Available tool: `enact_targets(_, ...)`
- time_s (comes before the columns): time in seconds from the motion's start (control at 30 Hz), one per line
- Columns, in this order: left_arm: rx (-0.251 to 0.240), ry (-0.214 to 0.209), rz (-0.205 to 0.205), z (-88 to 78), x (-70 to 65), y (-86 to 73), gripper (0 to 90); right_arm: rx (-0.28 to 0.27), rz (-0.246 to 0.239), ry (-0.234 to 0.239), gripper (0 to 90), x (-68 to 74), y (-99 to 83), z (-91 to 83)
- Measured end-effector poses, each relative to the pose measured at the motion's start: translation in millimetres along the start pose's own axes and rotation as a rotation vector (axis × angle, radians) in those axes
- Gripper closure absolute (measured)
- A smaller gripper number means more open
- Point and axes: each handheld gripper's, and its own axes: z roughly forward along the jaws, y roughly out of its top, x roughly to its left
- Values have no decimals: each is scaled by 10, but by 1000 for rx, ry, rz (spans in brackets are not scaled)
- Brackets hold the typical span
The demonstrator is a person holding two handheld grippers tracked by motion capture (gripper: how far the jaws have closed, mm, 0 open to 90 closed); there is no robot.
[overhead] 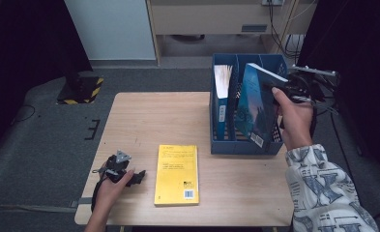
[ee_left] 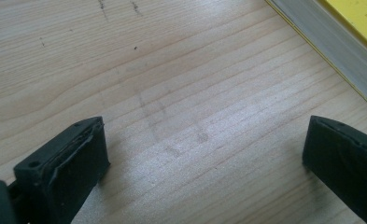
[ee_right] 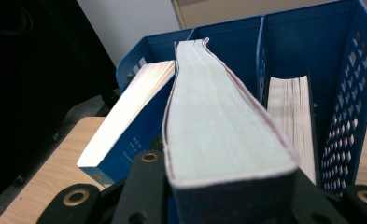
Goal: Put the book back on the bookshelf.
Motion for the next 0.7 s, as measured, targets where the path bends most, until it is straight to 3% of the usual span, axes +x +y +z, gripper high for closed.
enact_targets(0.33, -2, -1, 1, 5, -1, 5, 0, -2, -12, -28, 723, 64, 87, 96)
enact_targets(0.7, -3, -3, 3, 13, -9, 13, 0, -17, 11, -49, 722, 52, 181, 228)
